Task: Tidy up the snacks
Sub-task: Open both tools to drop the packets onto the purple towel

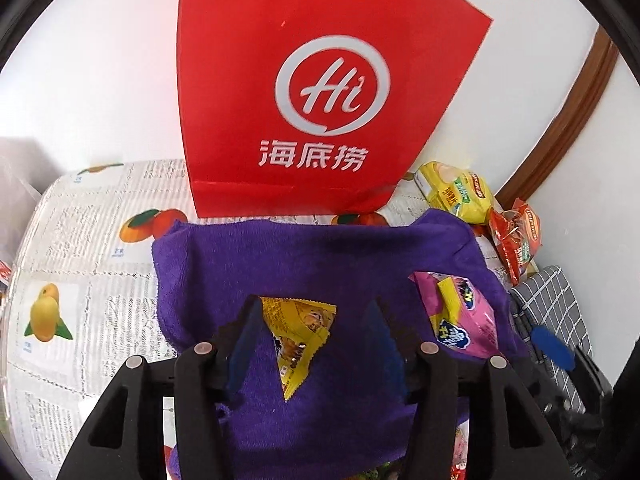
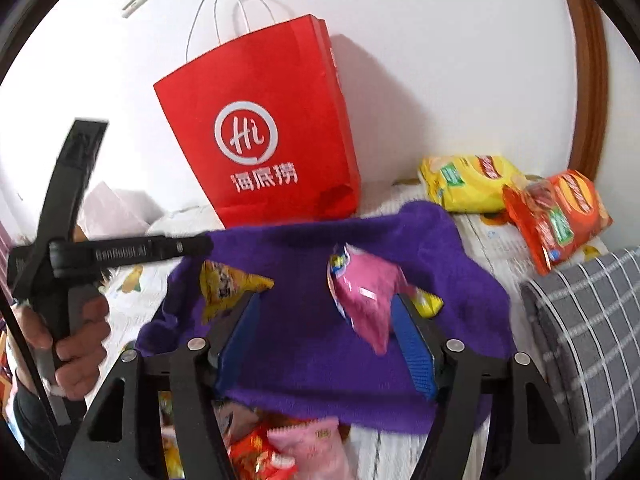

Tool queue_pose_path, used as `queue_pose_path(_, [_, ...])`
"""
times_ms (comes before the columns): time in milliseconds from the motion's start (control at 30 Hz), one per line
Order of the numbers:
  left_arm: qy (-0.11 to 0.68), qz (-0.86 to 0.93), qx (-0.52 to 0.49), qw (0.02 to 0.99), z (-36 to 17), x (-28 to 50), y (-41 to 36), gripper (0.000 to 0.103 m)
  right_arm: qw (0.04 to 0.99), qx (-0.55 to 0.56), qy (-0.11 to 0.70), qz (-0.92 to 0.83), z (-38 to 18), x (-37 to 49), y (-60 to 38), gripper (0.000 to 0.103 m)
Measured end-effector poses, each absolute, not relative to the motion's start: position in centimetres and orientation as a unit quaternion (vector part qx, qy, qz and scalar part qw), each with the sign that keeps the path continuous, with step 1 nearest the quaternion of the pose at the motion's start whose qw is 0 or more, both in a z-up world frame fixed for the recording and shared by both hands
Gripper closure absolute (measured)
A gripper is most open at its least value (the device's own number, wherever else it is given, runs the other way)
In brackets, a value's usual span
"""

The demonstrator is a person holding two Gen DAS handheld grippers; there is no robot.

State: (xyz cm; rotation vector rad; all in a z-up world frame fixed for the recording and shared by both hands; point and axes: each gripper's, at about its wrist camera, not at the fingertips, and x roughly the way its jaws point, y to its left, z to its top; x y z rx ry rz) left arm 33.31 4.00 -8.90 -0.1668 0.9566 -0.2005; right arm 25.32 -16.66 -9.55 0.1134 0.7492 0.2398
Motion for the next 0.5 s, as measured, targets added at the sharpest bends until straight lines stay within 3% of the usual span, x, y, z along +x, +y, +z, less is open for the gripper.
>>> queue_pose_path(167, [0.444,-0.097,-0.075,0.887,-7.1,32.4,3.6,0.050,0.918,0.023,0.385,0.096,-9.9,22.4,-16.6,0.045])
queue_pose_path(500, [0.409,-0.094,-0.067,0.905,-3.6,29.2,3.9,0.050,0.887,0.010,0.446,0.119,-13.5,18.0,-17.6,0.045])
